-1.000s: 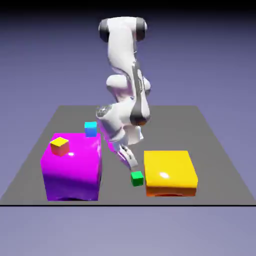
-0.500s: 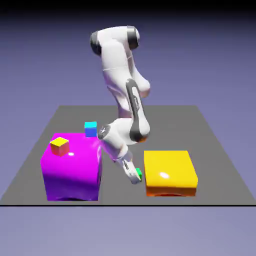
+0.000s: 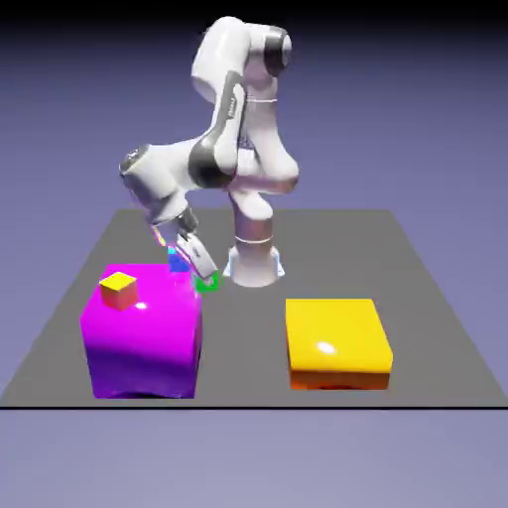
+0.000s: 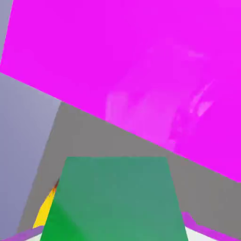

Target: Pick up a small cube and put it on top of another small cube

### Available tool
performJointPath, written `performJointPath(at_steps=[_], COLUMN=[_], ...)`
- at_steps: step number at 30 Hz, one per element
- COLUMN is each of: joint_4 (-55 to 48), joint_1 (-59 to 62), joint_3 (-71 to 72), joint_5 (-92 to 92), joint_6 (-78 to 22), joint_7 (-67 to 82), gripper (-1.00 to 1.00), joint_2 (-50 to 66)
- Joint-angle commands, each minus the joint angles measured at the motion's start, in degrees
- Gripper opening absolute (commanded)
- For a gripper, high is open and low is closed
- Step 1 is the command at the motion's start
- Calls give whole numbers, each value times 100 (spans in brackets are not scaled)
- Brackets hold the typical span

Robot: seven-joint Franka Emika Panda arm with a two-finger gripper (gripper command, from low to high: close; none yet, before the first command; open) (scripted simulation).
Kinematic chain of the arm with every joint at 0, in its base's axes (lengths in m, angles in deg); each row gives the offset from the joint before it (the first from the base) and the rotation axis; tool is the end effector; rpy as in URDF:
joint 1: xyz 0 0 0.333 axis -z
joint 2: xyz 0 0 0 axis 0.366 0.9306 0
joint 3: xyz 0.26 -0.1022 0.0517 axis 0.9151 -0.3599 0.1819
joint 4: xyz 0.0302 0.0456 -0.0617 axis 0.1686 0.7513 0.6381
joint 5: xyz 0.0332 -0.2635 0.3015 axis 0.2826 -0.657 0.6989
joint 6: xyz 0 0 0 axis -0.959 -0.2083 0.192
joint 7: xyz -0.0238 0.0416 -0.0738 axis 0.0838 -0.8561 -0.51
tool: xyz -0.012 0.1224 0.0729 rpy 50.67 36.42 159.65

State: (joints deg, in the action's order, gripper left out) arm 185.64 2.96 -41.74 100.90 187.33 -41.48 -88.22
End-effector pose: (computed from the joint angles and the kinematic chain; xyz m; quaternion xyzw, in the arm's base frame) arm 0.4312 -0.1643 0.3113 -0.5519 0.8062 0.1865 0.1032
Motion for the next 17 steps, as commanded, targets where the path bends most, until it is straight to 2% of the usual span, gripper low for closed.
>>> performJointPath(at_steps=[1, 8, 14, 15, 17], joint_4=[-49, -175, 755, 756, 548], joint_1=[-20, -12, -94, -94, -76], joint_3=[-196, -1278, -1170, -1170, -1194], joint_5=[-127, -828, -680, -680, -713], joint_6=[-253, -1750, -756, -756, -977], joint_7=[-32, -617, -495, -495, -522], gripper=[-100, -100, -100, 100, 100], joint_2=[-142, -820, -761, -761, -774])
